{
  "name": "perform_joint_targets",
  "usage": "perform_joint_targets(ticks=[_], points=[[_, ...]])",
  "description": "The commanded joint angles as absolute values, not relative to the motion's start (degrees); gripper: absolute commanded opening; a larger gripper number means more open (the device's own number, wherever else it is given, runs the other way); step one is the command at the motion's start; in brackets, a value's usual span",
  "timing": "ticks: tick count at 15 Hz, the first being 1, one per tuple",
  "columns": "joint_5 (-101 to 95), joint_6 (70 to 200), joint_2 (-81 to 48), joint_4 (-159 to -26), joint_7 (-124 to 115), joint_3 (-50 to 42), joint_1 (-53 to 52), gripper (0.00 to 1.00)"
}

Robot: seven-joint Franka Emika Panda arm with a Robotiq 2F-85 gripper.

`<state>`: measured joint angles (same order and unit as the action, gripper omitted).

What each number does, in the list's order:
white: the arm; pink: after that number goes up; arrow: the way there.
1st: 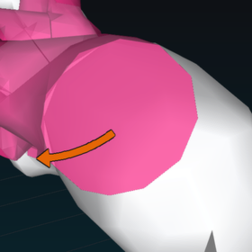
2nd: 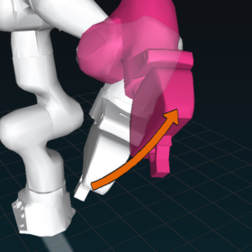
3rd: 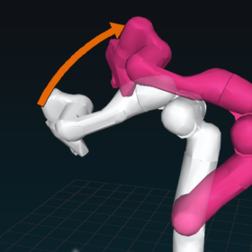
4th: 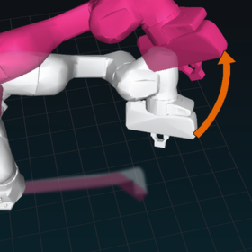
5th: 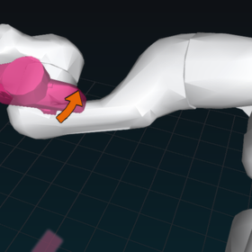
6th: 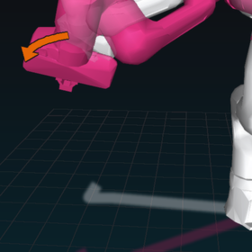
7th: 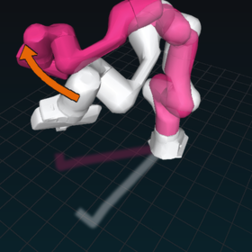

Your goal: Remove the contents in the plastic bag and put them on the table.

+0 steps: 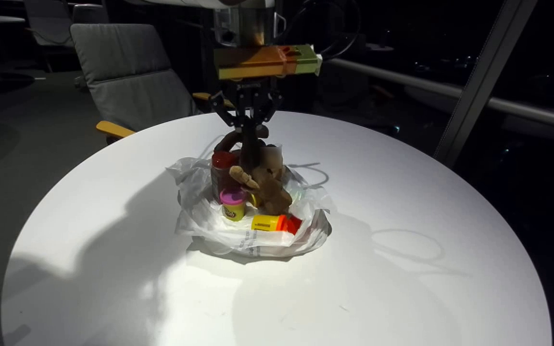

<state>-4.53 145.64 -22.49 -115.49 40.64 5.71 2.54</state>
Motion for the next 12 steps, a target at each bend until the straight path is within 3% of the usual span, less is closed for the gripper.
perform_joint_targets(ticks=[1,7,12], points=[[-5.9,149.2,-9.7,-128.1,28.3,4.1,0.3,0.15],[-6.0,151.4,8.5,-144.5,11.8,2.9,0.3,0.15],[-10.5,151.7,5.4,-137.7,8.0,-4.3,6.7,0.14]])
